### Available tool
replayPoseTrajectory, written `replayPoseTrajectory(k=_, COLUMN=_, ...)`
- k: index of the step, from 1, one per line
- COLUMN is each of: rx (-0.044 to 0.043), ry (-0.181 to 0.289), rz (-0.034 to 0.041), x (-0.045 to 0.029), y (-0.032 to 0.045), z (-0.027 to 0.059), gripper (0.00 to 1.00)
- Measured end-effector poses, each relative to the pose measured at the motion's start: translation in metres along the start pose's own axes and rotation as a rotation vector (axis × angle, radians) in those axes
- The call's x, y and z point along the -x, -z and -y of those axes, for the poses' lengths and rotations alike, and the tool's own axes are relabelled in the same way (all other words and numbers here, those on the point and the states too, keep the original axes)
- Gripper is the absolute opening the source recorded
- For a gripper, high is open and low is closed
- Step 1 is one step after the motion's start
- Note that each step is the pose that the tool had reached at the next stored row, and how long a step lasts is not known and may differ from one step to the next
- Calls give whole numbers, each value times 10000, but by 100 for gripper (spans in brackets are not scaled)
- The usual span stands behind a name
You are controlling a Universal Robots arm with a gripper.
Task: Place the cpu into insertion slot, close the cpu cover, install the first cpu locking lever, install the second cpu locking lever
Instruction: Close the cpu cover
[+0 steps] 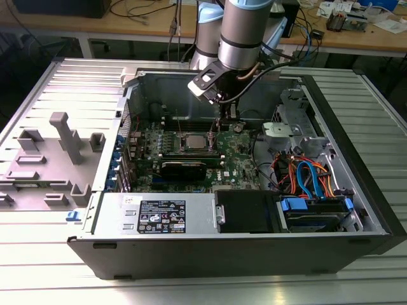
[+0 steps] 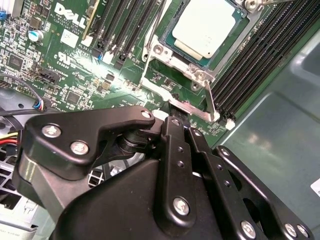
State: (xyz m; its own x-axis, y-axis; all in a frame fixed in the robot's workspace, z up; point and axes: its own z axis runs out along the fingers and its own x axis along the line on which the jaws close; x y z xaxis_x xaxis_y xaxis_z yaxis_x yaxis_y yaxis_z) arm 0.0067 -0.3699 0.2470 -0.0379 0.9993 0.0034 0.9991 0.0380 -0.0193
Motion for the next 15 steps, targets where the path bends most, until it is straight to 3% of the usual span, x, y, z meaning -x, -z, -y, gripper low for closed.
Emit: replayPoseTrajectory(k=15, rx=0, ry=0, rz=0, x=-2, y=-7, z=52, gripper=11)
